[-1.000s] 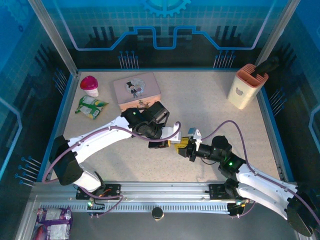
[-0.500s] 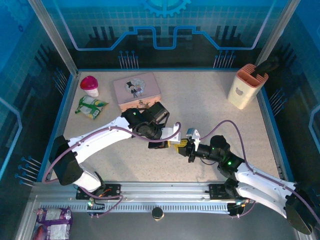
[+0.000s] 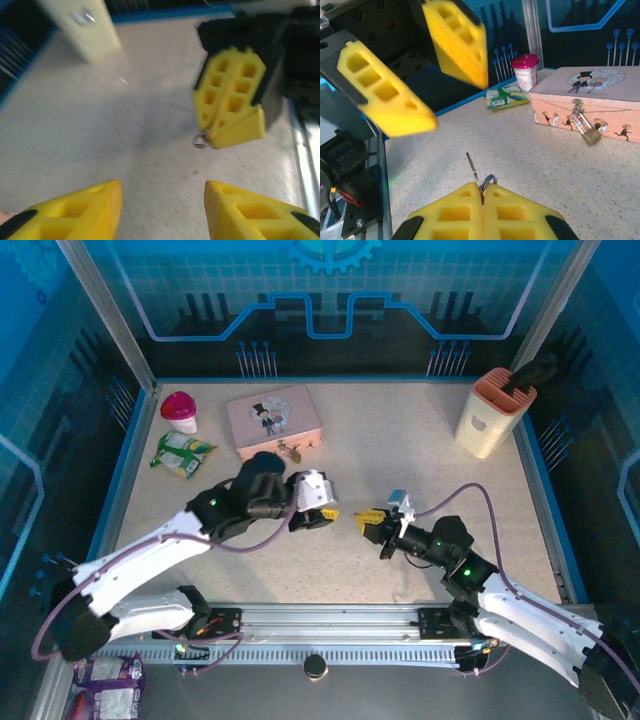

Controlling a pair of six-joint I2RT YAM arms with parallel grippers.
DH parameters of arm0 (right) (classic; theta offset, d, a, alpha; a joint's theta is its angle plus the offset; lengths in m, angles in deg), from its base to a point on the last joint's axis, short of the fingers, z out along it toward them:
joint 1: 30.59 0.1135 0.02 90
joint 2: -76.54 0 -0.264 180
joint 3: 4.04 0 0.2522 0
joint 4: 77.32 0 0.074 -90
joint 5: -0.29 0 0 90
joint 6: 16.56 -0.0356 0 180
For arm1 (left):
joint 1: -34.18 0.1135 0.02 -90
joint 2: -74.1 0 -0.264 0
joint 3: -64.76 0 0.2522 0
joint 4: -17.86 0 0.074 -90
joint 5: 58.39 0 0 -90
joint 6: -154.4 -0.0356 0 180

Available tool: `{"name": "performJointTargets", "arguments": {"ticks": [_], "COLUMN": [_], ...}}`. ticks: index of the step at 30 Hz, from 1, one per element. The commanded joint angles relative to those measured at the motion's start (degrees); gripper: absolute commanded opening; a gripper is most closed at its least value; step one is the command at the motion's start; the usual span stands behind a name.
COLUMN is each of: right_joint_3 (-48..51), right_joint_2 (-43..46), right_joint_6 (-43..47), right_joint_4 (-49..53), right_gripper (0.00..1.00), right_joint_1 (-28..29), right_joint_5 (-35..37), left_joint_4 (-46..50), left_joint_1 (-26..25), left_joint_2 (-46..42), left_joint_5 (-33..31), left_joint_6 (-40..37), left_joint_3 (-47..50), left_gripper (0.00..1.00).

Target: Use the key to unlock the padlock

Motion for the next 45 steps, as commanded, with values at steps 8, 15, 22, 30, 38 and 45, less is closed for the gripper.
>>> {"name": "performJointTargets", "arguments": {"ticks": [8,15,22,30,38,45], "right_joint_3": [1.93,0.63,-0.79,-1.33,-1.69,-1.72], "right_joint_2": [-4.2,-9.92,-10.29,-9.84,-12.62,-12.74], "right_joint_6": [-9.03,-9.43,-8.47,-8.99,-9.29,-8.87], "right_joint_4": [-20.13,-28.13,-27.76,-26.98,-29.7,-29.98], "right_gripper": [0.0,0.0,0.0,0.0,0.0,0.0], "right_joint_1": [3.81,7.49,8.72,9.06,10.88,11.74], "right_joint_5": [3.62,4.12,4.14,4.26,4.67,5.63], "left_joint_4": [-36.89,-40.2,-40.3,-40.81,-42.47,-41.47], "left_joint_1": [3.97,7.16,7.55,7.73,7.74,7.73], "left_joint_2": [-7.72,-3.8,-2.58,-1.95,-1.27,-1.62], "left_joint_5": [9.51,21.69,26.88,31.5,33.66,33.84], "left_joint_6": [32.21,41.42,41.84,41.99,42.96,42.18], "left_joint_3": [18.27,17.25,16.84,16.42,15.98,15.64], "left_gripper": [0.57,0.51,0.5,0.41,0.21,0.01]}}
